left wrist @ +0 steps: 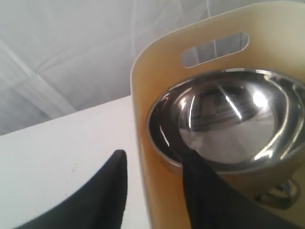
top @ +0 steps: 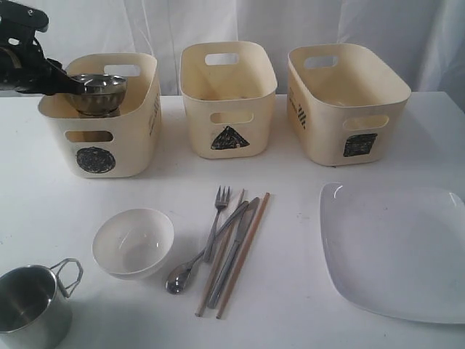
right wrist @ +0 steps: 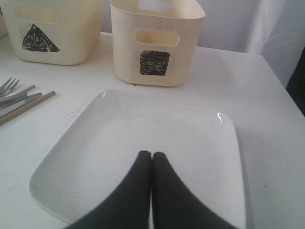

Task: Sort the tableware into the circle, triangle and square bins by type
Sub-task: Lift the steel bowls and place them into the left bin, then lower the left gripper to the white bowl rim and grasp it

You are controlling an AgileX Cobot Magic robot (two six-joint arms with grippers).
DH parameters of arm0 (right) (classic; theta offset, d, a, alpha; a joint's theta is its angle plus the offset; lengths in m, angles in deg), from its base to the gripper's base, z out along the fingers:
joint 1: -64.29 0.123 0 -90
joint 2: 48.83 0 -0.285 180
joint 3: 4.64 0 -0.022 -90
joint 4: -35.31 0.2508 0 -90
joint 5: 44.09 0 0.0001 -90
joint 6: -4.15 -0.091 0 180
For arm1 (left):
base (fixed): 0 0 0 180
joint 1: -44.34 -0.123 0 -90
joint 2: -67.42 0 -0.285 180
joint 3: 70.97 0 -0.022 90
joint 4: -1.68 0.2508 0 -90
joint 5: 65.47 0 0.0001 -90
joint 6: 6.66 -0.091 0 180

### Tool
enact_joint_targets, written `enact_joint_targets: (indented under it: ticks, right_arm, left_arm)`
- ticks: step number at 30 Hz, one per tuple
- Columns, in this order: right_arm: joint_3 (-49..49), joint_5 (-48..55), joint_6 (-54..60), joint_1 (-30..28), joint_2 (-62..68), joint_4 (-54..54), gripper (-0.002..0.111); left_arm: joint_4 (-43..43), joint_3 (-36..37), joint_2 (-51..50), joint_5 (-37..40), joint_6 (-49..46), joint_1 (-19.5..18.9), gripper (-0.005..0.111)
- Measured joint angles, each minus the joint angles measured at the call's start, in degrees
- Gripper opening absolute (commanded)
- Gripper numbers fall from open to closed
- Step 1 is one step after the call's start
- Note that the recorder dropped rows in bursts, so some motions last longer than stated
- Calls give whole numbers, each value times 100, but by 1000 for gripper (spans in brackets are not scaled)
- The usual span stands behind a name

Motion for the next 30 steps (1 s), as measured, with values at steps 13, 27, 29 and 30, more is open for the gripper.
enact_joint_targets:
  ticks: [13, 27, 29, 30]
  right_arm:
    - [0, 0, 0, 0, -2, 0, 0]
    - [0, 0, 0, 0, -56, 0, 0]
    - [0, 0, 0, 0, -56, 0, 0]
    - [0, 0, 0, 0, -56, 0, 0]
  left_arm:
    - [-1838, -35, 2255, 4365, -882, 11, 31]
    - [-6013, 2266, 1758, 4514, -5893, 50, 56]
    - [-6163, 2347, 1495, 4475, -6103, 50, 56]
    - [-6218, 2372, 1386, 4435, -6171, 50, 56]
